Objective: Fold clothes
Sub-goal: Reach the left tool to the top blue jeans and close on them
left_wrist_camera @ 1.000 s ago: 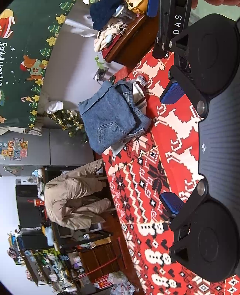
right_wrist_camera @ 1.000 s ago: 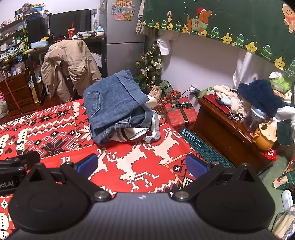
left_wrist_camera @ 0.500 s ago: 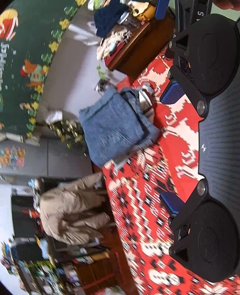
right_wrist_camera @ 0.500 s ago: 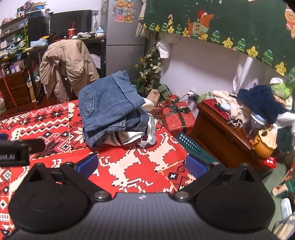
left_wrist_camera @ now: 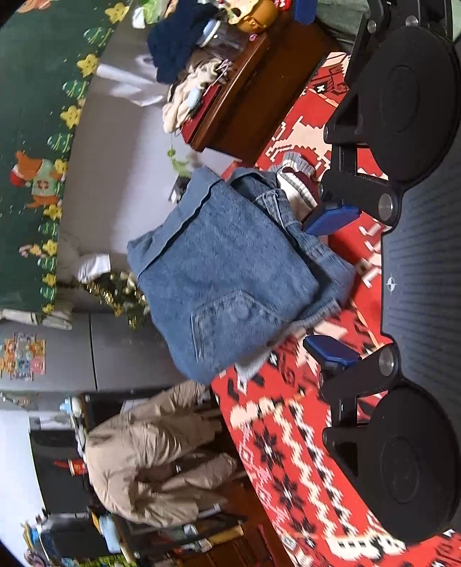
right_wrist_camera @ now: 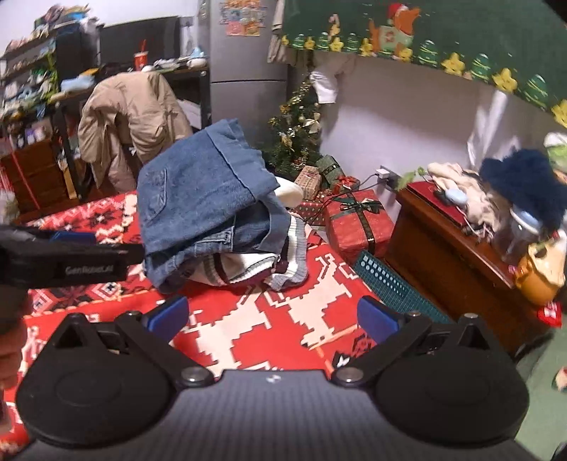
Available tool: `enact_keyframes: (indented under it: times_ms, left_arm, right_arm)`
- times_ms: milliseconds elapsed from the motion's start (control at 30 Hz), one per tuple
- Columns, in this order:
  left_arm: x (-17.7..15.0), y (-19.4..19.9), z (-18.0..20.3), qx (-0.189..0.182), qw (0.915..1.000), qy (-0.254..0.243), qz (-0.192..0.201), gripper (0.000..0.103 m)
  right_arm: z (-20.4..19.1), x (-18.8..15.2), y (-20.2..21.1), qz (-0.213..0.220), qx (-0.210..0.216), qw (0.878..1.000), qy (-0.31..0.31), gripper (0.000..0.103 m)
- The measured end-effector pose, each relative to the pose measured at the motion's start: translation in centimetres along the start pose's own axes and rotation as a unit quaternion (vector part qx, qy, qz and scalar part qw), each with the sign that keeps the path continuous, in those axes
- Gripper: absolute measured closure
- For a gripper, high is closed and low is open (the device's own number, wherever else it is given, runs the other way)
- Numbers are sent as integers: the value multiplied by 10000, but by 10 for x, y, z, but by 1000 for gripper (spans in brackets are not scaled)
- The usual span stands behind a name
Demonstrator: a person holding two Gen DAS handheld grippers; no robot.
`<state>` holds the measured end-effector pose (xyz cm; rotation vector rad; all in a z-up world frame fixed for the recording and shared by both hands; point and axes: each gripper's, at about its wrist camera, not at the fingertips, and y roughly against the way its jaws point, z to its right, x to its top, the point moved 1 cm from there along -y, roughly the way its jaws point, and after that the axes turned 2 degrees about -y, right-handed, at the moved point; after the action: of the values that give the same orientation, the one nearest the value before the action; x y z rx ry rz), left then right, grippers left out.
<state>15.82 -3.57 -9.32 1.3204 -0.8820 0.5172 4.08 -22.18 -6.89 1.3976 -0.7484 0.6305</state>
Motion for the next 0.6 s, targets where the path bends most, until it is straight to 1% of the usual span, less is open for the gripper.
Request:
enact_keyframes:
  times_ms: [167,233,333,367,433,500,567,600]
  left_arm:
    - [1,-25,8,120,9996,-265,21,41]
    - [3,-38,9,245,9992,-322,-12,42]
    - [4,-49,7,455,9985,-313,5,46]
    - [5,-49,4,510,9984,-231,51,49]
    - [6,-49,-1,620,9980,-66,142,68]
    - [9,-43,-8,749,9964,219,325,76]
    - [11,-39,-14,842,9942,501,443,77]
    - [11,-39,-16,849,9937,585,433,76]
  right_arm:
    - [9,8,-25,-28,194,9994,-271,1]
    - [11,10,-33,-66,186,9993,-302,1]
    - [13,13,-44,-81,128,9996,-256,1]
    - [13,13,-46,-83,131,9995,-267,1]
    - [15,13,-51,-128,144,9993,-318,1]
    - [17,13,-55,-156,154,9990,-377,1]
    - [18,13,-59,-163,177,9988,-426,1]
    - [18,13,-60,-167,196,9987,-445,1]
